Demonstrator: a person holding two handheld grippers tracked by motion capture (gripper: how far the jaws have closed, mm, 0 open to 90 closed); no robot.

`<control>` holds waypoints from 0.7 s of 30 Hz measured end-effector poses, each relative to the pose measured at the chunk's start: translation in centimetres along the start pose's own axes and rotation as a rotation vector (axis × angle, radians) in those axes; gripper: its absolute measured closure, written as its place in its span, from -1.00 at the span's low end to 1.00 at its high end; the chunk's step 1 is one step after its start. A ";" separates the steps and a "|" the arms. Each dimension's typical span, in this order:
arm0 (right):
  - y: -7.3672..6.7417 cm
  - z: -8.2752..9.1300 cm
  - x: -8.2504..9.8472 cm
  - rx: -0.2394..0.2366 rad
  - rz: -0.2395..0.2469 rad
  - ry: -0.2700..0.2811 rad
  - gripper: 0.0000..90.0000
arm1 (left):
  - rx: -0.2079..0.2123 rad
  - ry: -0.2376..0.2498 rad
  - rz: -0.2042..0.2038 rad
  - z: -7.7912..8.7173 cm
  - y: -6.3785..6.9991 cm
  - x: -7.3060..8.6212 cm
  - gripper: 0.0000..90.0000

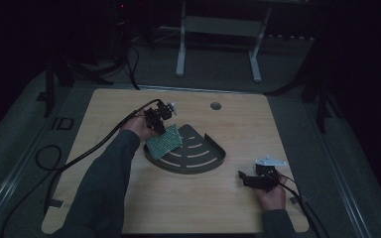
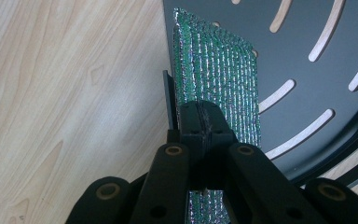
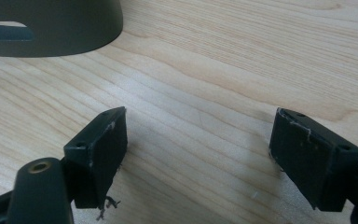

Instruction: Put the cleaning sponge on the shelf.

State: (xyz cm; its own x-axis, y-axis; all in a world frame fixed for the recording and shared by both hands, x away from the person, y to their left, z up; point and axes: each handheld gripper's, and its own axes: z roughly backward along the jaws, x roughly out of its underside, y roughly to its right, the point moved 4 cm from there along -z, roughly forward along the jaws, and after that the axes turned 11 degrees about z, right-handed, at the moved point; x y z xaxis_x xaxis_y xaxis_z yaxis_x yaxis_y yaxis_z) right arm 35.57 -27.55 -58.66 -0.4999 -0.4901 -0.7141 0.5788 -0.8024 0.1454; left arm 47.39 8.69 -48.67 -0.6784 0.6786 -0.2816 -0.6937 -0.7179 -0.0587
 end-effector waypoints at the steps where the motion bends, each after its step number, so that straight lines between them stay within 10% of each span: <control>1: 0.0 0.0 0.0 0.000 0.000 0.000 -0.59 | 0.000 0.000 0.000 0.0 0.0 0.0 1.00; 21: 0.0 0.0 0.0 0.000 0.000 0.000 -0.59 | -0.020 -0.028 -0.006 -0.5 0.0 0.3 0.99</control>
State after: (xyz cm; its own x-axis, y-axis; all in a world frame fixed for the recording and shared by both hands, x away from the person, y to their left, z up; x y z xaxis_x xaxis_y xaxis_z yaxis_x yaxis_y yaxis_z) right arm 35.57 -27.55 -58.66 -0.5001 -0.4900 -0.7140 0.5787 -0.8025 0.1454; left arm 47.32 8.75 -49.26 -0.6813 0.6866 -0.2539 -0.6928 -0.7168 -0.0795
